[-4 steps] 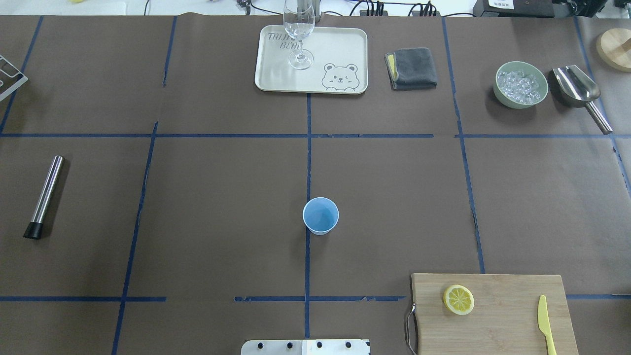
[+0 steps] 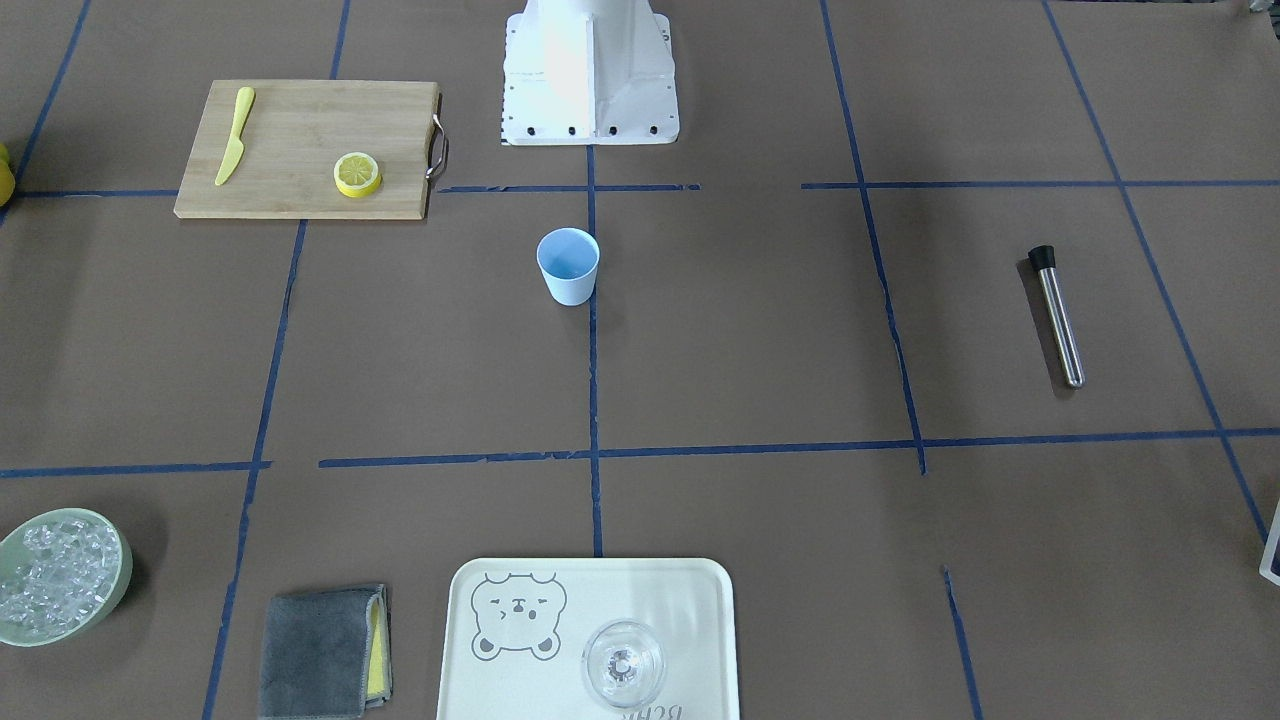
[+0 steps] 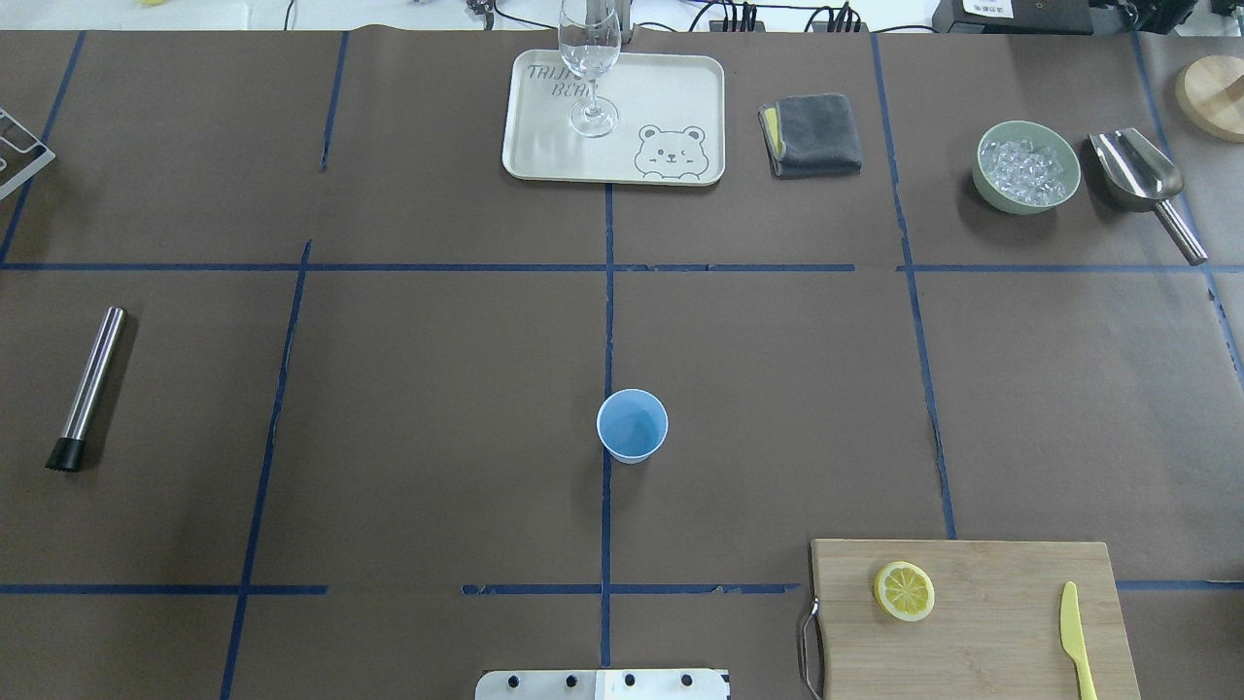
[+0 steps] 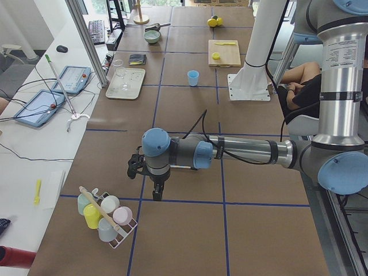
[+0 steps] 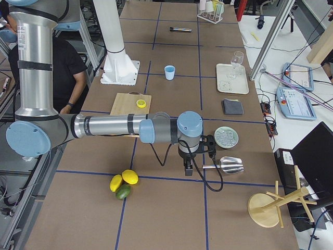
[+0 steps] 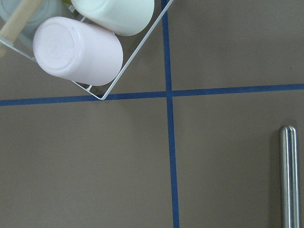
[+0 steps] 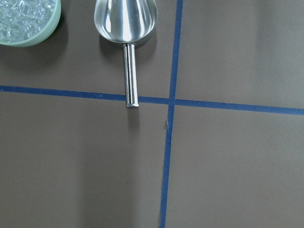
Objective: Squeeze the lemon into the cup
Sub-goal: 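Move the right gripper toward the lemon slice on the wooden cutting board, then lower the right gripper and grasp the lemon slice, then lift the lemon slice with the right gripper and carry it over the blue cup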
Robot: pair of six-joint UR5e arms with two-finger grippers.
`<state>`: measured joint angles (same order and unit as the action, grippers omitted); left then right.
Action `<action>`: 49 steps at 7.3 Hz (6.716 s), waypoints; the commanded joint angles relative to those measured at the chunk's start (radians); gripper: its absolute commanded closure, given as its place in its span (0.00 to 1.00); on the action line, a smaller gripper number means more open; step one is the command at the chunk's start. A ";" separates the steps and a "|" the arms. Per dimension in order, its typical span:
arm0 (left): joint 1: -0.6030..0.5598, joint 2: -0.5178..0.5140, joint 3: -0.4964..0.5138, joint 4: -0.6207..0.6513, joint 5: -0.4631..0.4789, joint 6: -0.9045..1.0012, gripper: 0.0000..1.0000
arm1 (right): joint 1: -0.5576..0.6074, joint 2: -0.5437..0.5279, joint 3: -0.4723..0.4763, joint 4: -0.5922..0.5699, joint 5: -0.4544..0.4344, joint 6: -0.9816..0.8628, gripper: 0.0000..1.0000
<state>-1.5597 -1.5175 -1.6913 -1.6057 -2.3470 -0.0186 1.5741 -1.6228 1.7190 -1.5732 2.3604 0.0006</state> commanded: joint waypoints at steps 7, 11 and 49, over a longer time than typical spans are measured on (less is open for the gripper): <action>0.004 -0.018 -0.007 -0.094 0.000 0.000 0.00 | -0.587 0.003 0.444 0.170 -0.194 1.001 0.00; 0.006 -0.018 -0.007 -0.126 0.000 -0.001 0.00 | -1.115 -0.006 0.560 0.188 -0.624 1.463 0.00; 0.006 -0.016 -0.018 -0.128 0.000 -0.001 0.00 | -1.332 -0.039 0.656 0.156 -0.710 1.549 0.70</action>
<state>-1.5539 -1.5340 -1.7086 -1.7334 -2.3474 -0.0199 0.2000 -1.7063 2.3719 -1.3963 1.6162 1.5493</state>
